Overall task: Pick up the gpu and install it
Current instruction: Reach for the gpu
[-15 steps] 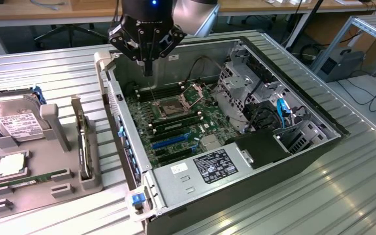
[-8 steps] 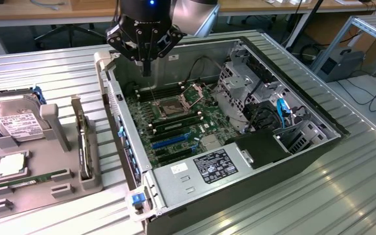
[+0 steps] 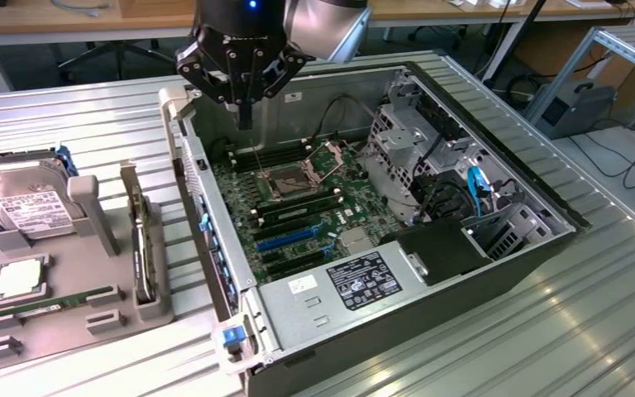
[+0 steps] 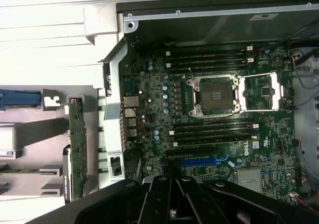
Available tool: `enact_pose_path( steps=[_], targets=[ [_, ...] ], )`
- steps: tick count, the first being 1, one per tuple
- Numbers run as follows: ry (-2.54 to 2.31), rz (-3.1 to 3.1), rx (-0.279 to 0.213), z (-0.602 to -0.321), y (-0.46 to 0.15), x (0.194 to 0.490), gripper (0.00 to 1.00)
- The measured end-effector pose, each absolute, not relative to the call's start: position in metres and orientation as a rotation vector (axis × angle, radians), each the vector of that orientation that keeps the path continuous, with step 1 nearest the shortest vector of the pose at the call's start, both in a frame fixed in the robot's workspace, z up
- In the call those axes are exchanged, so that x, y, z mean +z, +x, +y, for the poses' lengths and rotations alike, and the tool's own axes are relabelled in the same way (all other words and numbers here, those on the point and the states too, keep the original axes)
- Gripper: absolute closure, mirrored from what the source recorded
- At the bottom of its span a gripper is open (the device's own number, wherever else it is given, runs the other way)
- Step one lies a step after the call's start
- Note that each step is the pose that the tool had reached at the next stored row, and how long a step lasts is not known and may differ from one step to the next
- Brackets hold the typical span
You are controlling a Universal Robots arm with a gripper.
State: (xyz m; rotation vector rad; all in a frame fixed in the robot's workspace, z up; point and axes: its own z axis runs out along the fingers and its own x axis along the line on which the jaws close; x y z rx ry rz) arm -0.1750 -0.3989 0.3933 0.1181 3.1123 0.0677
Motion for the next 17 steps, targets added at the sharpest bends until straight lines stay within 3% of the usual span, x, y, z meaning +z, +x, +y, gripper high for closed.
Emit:
enact_pose_path(
  steps=[17],
  targets=[
    [0.118,3.112,0.068,-0.3989,-0.1798,0.3933,0.89]
  ],
)
